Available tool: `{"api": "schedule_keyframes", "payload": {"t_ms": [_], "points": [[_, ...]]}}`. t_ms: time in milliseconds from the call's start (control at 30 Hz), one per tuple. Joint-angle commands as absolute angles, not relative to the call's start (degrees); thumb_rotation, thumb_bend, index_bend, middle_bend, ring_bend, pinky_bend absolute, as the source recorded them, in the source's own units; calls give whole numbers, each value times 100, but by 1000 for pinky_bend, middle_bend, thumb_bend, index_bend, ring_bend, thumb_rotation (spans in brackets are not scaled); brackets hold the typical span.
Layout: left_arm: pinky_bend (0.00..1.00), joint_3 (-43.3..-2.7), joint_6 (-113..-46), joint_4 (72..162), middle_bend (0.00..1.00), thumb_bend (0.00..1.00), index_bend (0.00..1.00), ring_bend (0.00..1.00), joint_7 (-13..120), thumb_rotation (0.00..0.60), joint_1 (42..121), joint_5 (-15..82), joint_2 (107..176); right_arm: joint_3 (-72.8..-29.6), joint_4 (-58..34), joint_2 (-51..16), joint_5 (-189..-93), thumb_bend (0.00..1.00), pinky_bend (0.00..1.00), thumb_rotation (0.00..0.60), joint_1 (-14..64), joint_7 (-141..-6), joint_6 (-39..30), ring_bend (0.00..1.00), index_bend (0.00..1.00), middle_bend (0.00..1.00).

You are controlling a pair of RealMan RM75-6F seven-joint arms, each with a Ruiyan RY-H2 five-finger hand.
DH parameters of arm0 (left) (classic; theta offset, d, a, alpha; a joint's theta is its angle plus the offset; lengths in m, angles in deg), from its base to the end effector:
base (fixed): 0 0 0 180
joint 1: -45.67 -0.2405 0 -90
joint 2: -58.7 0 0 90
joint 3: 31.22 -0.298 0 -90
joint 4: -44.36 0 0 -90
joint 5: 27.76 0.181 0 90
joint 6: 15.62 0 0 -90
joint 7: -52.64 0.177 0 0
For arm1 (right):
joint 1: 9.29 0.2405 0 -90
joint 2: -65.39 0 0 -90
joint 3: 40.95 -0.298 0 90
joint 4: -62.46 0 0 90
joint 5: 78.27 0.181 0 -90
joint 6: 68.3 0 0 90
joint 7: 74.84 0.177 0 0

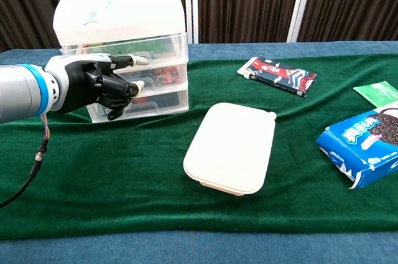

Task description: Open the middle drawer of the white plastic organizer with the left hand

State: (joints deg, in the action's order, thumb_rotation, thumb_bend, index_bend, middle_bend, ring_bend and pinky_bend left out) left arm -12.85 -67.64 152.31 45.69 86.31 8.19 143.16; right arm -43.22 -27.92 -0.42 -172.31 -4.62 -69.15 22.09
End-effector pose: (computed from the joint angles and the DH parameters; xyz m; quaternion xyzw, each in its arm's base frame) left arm -0.1441 0.3551 0.0033 -0.4582 -0.7528 -0.4273 0.2018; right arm -0.3140 -0.2098 0.1996 0.6009 -0.3634 0.4635 0.5404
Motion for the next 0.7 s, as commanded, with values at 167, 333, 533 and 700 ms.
{"api": "schedule_keyframes", "payload": {"t_ms": [167,333,533,700], "points": [[741,-1354,-6765,15258,928,647,37,803,4507,600,8562,929,14295,-4321,-2793,-47,-17234,36,0,600,-463,-6931,2209,0,0,0],[741,-1426,-6763,15270,928,646,34,803,4464,600,8497,1041,14281,-4326,-2796,-45,-17233,36,0,600,-467,-6932,2221,0,0,0],[663,-1640,-6819,15269,831,641,31,711,4494,600,8358,1408,14251,-4324,-2793,-47,-17236,36,0,600,-465,-6943,2217,0,0,0],[475,-1776,-6911,15353,576,638,64,496,4309,600,8128,1898,14211,-4319,-2793,-59,-17235,37,0,600,-465,-6971,2207,0,0,0]]}}
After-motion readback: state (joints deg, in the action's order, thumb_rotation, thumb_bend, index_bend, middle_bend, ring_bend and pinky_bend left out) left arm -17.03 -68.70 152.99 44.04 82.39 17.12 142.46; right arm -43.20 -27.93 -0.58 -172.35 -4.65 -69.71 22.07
